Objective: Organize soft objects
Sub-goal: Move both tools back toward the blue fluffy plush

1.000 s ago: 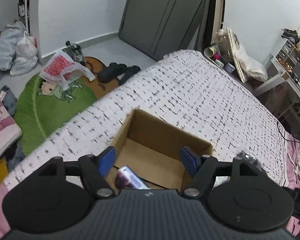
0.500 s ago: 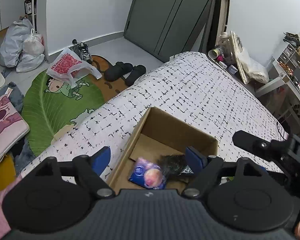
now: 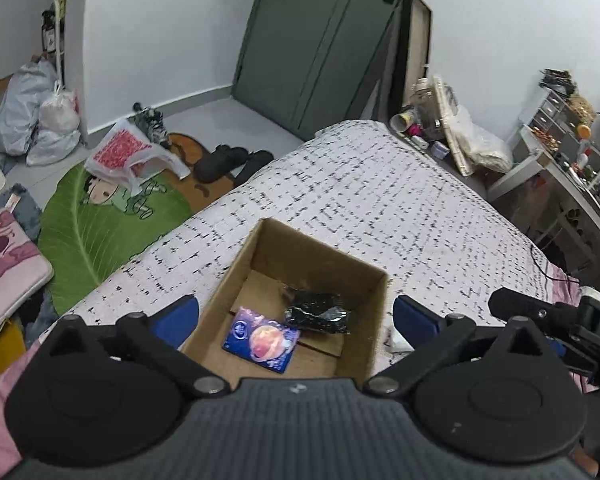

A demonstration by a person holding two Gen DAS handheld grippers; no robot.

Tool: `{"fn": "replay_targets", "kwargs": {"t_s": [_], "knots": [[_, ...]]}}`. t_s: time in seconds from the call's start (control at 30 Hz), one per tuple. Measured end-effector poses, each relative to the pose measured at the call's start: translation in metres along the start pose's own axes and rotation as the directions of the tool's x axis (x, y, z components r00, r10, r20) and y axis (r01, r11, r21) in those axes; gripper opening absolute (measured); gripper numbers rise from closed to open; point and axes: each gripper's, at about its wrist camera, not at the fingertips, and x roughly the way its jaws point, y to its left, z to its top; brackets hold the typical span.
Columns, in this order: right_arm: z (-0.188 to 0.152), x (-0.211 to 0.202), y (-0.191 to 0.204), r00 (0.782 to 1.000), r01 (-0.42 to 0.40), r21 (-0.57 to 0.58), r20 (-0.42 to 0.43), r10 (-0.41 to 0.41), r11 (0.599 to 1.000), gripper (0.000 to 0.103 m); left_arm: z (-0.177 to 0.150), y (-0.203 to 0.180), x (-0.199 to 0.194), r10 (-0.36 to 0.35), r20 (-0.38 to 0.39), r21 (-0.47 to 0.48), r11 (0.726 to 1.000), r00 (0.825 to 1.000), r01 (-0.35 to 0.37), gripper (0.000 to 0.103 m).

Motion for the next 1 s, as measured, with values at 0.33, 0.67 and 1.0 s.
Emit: {"fn": "replay_targets", "kwargs": {"t_s": [0.33, 0.67, 1.0], "knots": [[-0.003, -0.041, -0.024, 0.999, 0.047, -0.059, 0.018, -0.046, 0.997, 0.103, -0.012, -0.037, -0.024, -0.035, 0.039, 0.046, 0.998, 0.999, 0.033, 0.102], [-0.008, -0.068, -0.056, 0.996, 0.09, -0.066, -0.003, -0.091, 0.994, 0.103, -0.029, -0.077, -0.028, 0.05, -0.017, 0.13, 0.99, 0.999, -0.047, 0.102], [-0.018, -0.072, -0.091, 0.994, 0.092, 0.009, -0.053, -0.091, 0.996, 0.103, -0.048, -0.108, -0.024, 0.064, -0.067, 0.156, 0.986, 0.996, -0.053, 0.102]]}}
